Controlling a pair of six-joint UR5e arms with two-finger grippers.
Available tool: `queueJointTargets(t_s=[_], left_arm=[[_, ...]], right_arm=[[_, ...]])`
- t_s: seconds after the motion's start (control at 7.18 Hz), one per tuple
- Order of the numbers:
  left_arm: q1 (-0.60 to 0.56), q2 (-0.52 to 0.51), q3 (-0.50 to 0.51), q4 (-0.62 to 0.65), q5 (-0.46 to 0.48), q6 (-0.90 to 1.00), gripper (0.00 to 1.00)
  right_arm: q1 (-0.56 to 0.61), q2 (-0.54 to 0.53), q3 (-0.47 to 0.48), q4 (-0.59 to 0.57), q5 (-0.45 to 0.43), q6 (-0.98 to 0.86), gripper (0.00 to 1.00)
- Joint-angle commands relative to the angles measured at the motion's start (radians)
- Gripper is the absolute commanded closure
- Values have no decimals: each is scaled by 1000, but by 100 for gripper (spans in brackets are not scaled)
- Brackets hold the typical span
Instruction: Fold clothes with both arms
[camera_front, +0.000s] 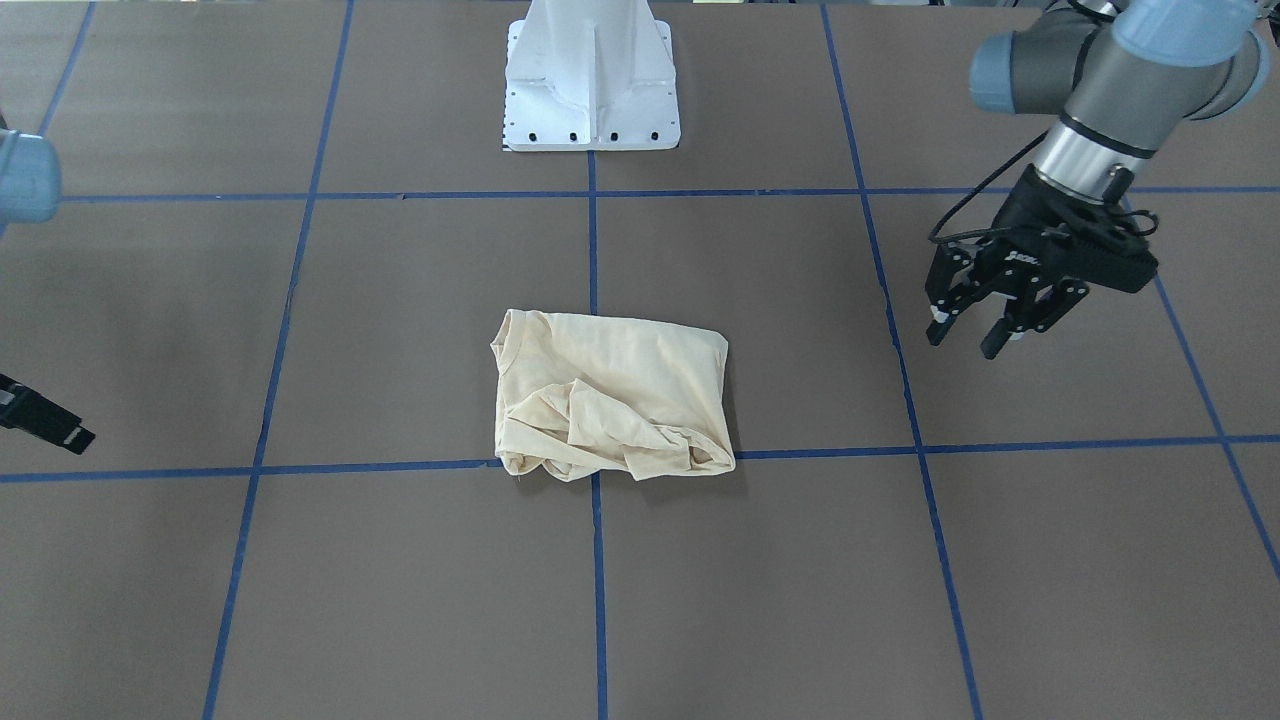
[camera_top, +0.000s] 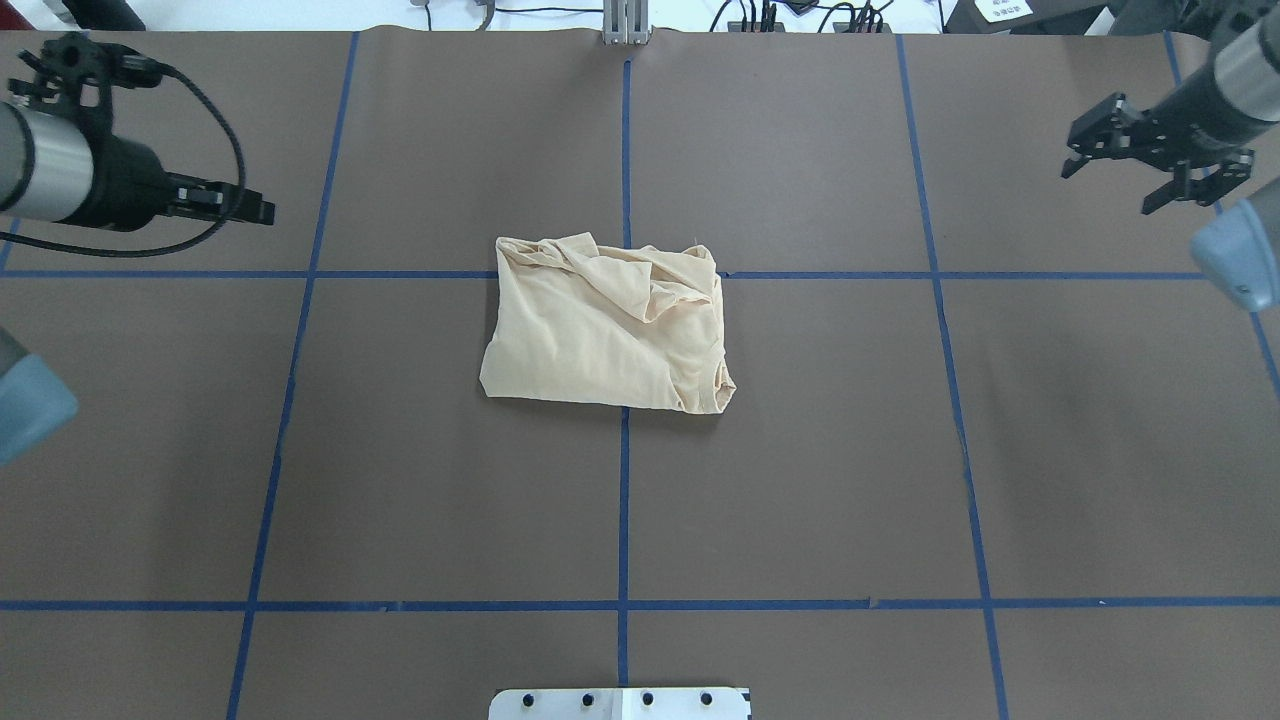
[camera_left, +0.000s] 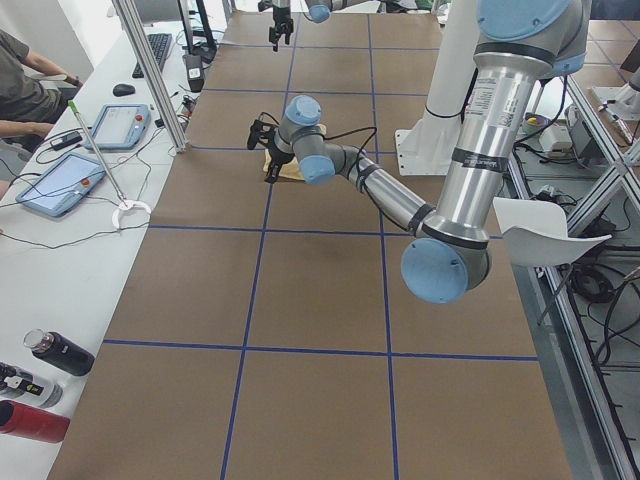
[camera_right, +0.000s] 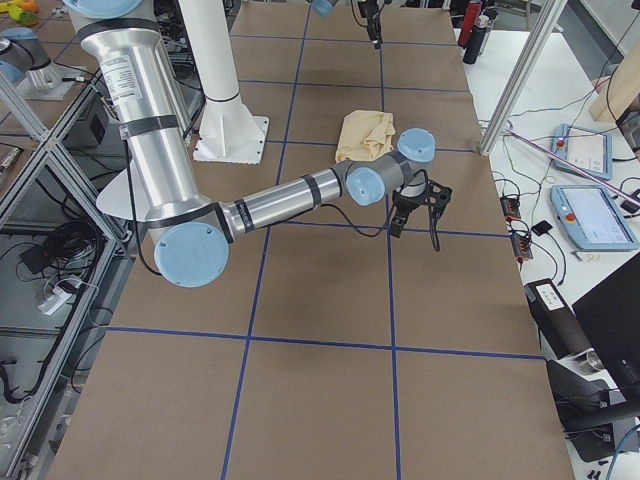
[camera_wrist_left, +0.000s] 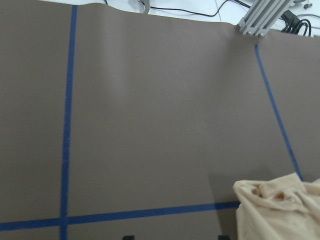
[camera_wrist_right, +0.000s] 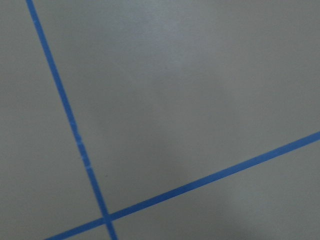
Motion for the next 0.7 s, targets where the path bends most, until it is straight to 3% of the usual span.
queueJointTargets(t_s=[0.0,0.14,0.28,0.56], left_arm=[[-195,151,-1,-4,-140,385,25],[-293,194,23,4,-194,548,1],[-399,203,107,6,-249,705,1],[-539,193,254,6,-265,986,1]], right_arm=[[154,-124,-9,-2,37,-395,0],[191,-164,-12,-2,40,-518,0],[220,-200,-17,-6,44,-633,0],[303,-198,-8,-181,80,-901,0]])
